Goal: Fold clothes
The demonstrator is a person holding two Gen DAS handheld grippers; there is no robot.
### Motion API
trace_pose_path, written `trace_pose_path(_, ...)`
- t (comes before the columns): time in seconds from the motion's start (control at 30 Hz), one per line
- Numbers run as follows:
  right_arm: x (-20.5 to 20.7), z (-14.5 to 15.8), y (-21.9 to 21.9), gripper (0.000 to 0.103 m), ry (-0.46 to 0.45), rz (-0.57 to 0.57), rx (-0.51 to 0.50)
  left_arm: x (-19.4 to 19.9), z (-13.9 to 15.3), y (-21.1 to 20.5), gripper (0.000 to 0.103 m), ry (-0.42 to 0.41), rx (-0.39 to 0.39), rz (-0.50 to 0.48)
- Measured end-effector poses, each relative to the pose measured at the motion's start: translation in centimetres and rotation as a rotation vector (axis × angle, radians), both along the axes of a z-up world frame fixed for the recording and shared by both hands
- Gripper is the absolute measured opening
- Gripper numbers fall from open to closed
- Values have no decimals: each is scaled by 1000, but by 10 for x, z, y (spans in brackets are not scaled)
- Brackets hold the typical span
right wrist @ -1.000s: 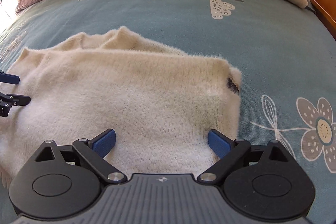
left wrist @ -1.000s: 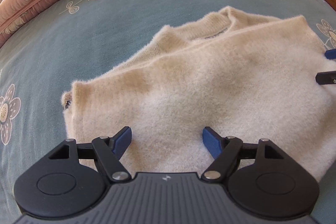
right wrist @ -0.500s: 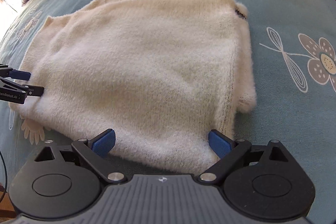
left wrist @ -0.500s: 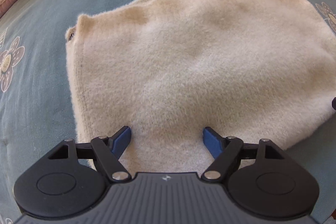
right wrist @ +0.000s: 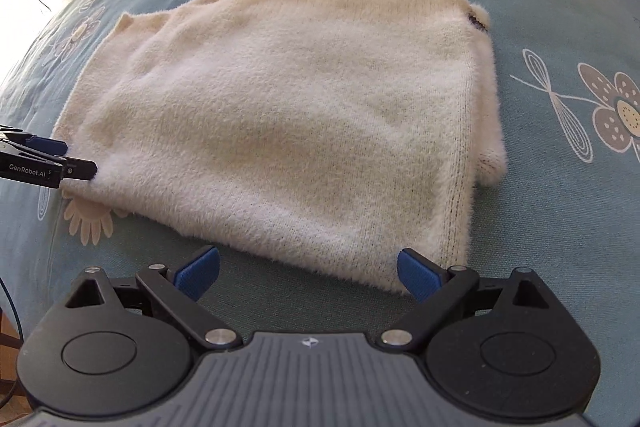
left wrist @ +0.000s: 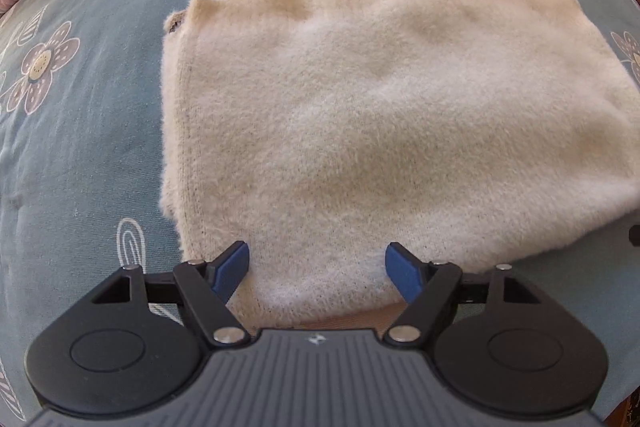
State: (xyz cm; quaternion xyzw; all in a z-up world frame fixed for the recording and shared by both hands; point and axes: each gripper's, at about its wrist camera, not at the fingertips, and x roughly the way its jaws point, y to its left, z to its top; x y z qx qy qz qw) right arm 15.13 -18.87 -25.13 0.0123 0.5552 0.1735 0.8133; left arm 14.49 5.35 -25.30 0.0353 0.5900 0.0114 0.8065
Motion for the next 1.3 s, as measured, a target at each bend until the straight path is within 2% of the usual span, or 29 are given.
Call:
trace_pose_path(0.07, -1, 2, 3, 98, -13, 16, 0, -1, 4, -8, 75, -8, -7, -15)
trace_pose_path(0.3, -1, -2, 13, 98, -19, 39, 2, 5, 9, -55, 76, -90, -119, -77)
trace_pose_path(0.47, -2, -1, 11, 98, -19, 67, -7, 8, -15, -63, 76, -22, -104, 1)
trace_pose_path(0.6, 0, 1, 4, 98, -15, 40, 17, 5, -5, -61, 75, -10, -125, 19)
trace_pose_path(0.7, 0, -3, 3, 98, -16, 24, 24, 17, 11, -68, 75, -81, -183, 0)
trace_pose_path(0.83, -2, -5, 7, 98, -22, 28, 17, 48, 19, -89, 76, -167, -214, -59)
trace_pose_path(0.97, -3, -4, 5, 98, -21, 33, 13, 70, 2, -106, 78, -90, -184, -68)
trace_pose_path(1.1, -3, -2, -1, 98, -22, 2, 22, 73, 18, -106, 80, -116, -274, -61)
trace_pose_path(1.13, -2, -2, -3, 98, -22, -7, 25, 74, 17, -107, 80, -114, -258, -65)
trace_pose_path(1.2, -2, -3, -4, 98, -20, -24, 31, 80, 3, -106, 80, -48, -195, -66)
trace_pose_path(1.3, 0, -2, -4, 98, -16, -38, 36, 80, 8, -98, 80, -46, -222, -59)
